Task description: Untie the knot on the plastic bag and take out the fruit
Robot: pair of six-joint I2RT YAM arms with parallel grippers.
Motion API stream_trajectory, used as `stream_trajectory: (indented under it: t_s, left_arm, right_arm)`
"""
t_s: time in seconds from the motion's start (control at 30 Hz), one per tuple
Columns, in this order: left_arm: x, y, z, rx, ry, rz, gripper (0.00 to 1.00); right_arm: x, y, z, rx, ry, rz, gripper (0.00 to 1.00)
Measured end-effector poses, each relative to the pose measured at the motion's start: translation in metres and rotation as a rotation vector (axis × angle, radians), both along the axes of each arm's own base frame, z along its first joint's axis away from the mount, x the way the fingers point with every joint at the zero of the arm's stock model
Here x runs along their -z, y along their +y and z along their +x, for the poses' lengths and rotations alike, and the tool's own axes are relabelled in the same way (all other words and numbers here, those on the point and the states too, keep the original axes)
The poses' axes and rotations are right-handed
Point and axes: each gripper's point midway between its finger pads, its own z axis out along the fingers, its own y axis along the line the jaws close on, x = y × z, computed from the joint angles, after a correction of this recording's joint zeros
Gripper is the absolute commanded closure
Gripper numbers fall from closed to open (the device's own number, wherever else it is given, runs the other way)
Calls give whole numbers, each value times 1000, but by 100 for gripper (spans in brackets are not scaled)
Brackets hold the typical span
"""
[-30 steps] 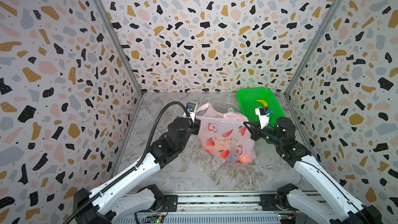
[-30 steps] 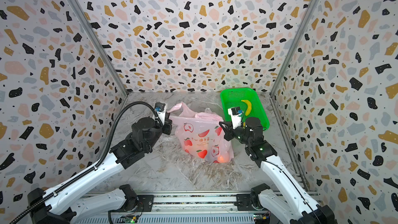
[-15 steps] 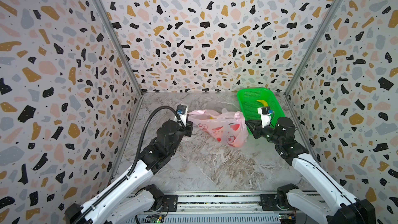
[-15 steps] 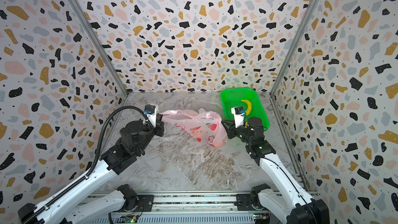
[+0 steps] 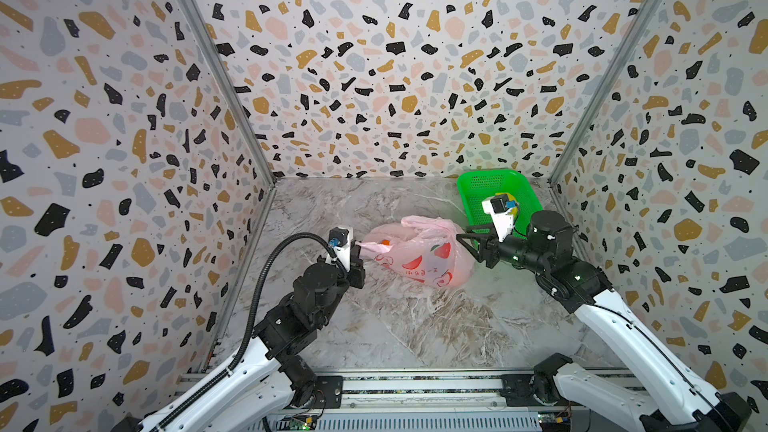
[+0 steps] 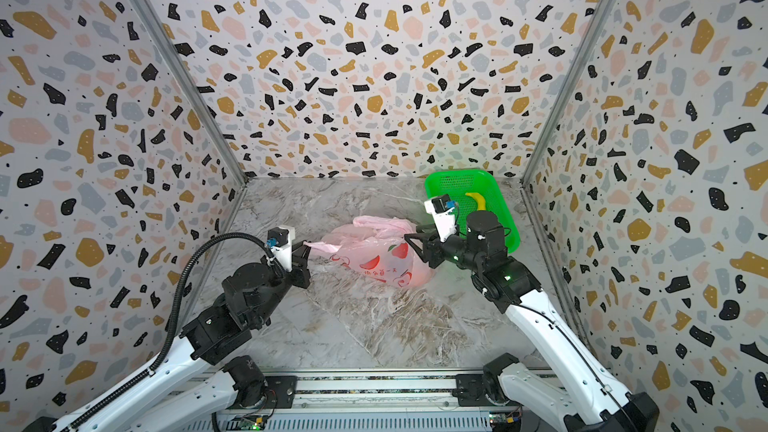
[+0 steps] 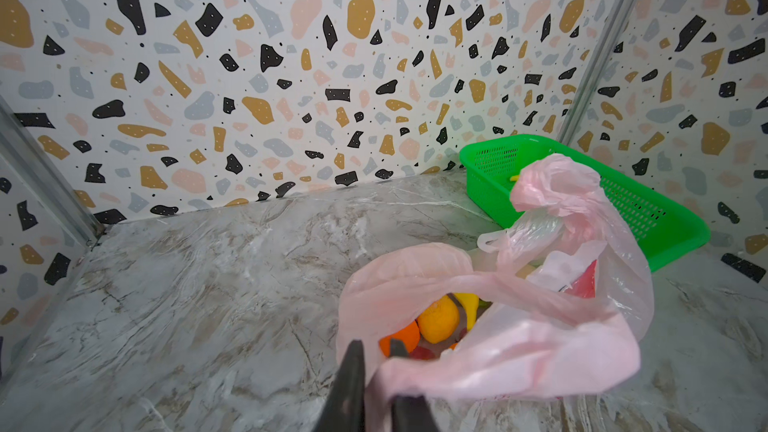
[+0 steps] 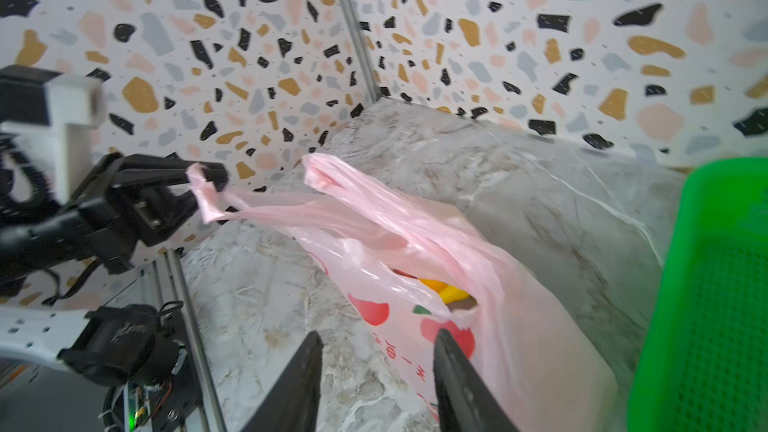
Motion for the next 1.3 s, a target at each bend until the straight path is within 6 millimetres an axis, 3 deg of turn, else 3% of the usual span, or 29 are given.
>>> stream_trajectory:
  t_s: [0.03, 0.1, 0.27, 0.43, 0.6, 0.73, 0.87, 0.97, 1.07, 1.3]
  left_arm:
    - [0, -1, 1, 1, 5, 6, 10]
    - [3, -5, 4, 6, 23, 29, 0]
    - [-1, -28, 15, 75, 76, 121, 0]
    - [-6, -46, 9, 186, 97, 197, 1]
    - [12, -62, -4, 272, 159, 314, 1]
    - [15, -50, -15, 240, 173, 347, 1]
    - [-10, -21, -19, 131, 131, 310, 1]
    - [-33, -15, -22, 106, 101, 287, 1]
    - [-36, -27, -33, 156, 94, 306, 1]
    - [-1, -77, -65, 373, 138, 575, 0]
  right_arm:
    - [0, 3, -3, -12, -4, -7, 52]
    - [6, 3, -4, -11, 5, -26, 51]
    - [21, 0, -2, 4, 42, -63, 51]
    - [25, -1, -1, 5, 39, -84, 51]
    - [28, -2, -2, 0, 31, -103, 51]
    - [29, -2, -3, -4, 28, -112, 50]
    - [29, 0, -5, -23, 27, -110, 50]
    - [30, 4, -9, -54, 33, -107, 50]
    - [38, 10, -13, -89, 45, -115, 49]
    - [69, 12, -15, -99, 94, -165, 49]
